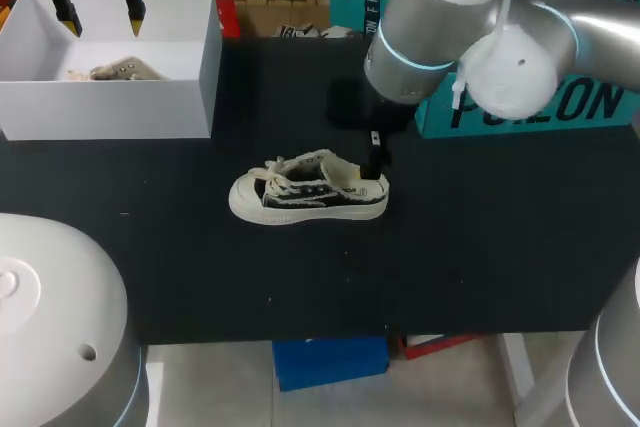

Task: Take the shoe out of the shoebox, open the shoe tongue, remove and reinsert the insole, then place the shoe into the shoebox

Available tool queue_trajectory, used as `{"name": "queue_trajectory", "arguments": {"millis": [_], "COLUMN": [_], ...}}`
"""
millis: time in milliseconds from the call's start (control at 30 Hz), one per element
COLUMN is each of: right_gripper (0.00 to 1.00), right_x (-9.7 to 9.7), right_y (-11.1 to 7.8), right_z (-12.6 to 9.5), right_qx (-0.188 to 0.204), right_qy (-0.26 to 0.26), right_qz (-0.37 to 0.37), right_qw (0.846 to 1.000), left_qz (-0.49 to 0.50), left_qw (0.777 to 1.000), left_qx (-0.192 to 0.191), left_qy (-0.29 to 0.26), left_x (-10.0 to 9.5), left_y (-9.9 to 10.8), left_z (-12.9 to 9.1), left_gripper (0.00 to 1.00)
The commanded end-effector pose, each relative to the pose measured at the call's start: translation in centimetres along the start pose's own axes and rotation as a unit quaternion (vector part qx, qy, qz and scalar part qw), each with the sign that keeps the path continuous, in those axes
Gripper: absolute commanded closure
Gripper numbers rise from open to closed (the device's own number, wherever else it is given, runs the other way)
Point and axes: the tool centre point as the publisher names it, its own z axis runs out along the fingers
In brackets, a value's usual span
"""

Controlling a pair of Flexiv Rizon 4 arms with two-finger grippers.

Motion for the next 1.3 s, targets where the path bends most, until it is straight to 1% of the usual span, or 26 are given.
{"name": "queue_trajectory", "arguments": {"millis": [33,133,1167,1233,1300], "right_gripper": [0.00,0.00,0.00,0.00,0.00], "right_x": [0.1,-0.1,-0.1,0.8,1.6], "right_y": [-0.8,-0.5,-0.5,-1.2,-1.7], "right_z": [-0.1,-0.4,-0.4,-0.3,-0.4], "right_qx": [-0.094,-0.118,-0.118,-0.129,-0.153], "right_qy": [0.000,0.003,0.003,-0.008,-0.008], "right_qz": [-0.012,-0.035,-0.035,-0.028,-0.013], "right_qw": [0.995,0.992,0.992,0.991,0.988], "left_qz": [-0.001,-0.001,-0.001,-0.001,-0.001], "left_qw": [1.000,1.000,1.000,1.000,1.000], "left_qx": [-0.001,-0.001,-0.001,-0.001,-0.001], "left_qy": [-0.001,-0.001,-0.001,-0.001,-0.001], "left_x": [0.0,0.0,0.0,0.0,0.0], "left_y": [0.0,0.0,0.0,0.0,0.0], "left_z": [0.0,0.0,0.0,0.0,0.0], "left_gripper": [0.00,0.00,0.00,0.00,0.00]}}
